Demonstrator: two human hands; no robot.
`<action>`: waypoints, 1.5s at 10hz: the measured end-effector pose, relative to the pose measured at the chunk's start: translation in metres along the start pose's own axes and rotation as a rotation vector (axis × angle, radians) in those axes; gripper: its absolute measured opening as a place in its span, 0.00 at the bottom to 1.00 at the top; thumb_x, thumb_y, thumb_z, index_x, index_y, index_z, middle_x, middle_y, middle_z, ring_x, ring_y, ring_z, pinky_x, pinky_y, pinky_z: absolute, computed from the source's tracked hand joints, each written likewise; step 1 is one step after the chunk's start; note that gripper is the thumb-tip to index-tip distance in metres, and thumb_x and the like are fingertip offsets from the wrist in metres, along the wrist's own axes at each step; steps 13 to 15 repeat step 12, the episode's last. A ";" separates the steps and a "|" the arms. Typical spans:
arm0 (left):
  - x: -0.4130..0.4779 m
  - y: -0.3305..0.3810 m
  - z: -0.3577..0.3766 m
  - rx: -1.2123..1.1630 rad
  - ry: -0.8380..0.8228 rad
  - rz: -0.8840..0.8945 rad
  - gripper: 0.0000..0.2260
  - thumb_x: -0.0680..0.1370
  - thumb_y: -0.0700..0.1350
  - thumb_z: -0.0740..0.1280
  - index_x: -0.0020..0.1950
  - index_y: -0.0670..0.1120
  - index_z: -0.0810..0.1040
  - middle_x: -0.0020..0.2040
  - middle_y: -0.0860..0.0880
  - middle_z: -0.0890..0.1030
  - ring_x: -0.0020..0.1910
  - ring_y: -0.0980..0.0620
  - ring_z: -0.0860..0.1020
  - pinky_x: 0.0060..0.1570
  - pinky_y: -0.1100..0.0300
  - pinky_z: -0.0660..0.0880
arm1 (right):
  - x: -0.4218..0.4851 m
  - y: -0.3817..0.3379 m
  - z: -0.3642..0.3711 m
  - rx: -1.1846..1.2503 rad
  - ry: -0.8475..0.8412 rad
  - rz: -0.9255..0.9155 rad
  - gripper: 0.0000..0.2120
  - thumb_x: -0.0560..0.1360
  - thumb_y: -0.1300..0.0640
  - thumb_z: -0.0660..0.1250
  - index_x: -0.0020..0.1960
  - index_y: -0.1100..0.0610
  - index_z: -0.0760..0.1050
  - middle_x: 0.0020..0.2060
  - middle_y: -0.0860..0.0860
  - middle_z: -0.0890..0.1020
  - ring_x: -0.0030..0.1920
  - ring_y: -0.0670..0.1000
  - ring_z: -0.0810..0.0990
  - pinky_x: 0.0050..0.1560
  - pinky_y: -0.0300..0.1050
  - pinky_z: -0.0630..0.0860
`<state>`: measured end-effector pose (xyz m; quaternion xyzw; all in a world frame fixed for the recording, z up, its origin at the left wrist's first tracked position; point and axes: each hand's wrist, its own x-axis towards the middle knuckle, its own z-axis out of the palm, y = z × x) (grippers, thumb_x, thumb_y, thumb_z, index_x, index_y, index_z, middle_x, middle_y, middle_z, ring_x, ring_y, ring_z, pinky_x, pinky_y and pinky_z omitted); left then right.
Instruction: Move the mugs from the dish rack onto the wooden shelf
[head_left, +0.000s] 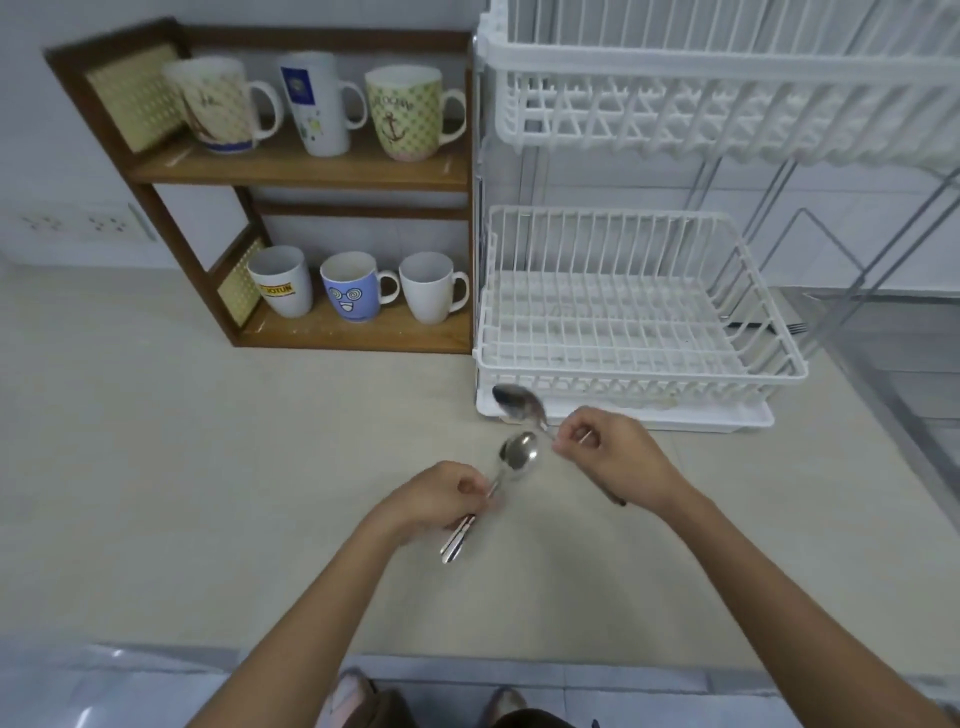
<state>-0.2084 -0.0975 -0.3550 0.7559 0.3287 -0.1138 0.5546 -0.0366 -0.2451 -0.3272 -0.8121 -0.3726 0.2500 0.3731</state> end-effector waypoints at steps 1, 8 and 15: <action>-0.011 0.029 -0.025 -0.153 -0.220 0.053 0.03 0.77 0.40 0.68 0.48 0.47 0.79 0.33 0.55 0.75 0.30 0.61 0.72 0.33 0.70 0.71 | 0.013 -0.010 -0.034 0.076 0.136 -0.055 0.07 0.72 0.55 0.72 0.37 0.50 0.77 0.23 0.44 0.78 0.18 0.42 0.70 0.18 0.35 0.66; 0.193 0.142 -0.021 -0.319 0.466 -0.070 0.05 0.76 0.34 0.67 0.50 0.33 0.79 0.52 0.37 0.81 0.48 0.40 0.83 0.49 0.50 0.81 | 0.196 0.026 -0.068 -0.075 0.113 0.307 0.11 0.70 0.62 0.71 0.47 0.70 0.81 0.40 0.63 0.85 0.41 0.60 0.84 0.51 0.55 0.81; 0.159 0.139 -0.011 0.562 0.776 0.320 0.11 0.78 0.45 0.63 0.59 0.45 0.75 0.53 0.45 0.81 0.53 0.44 0.78 0.46 0.51 0.77 | 0.155 0.010 -0.041 -0.556 0.370 -0.064 0.13 0.76 0.63 0.62 0.60 0.59 0.76 0.56 0.57 0.79 0.55 0.59 0.77 0.51 0.53 0.75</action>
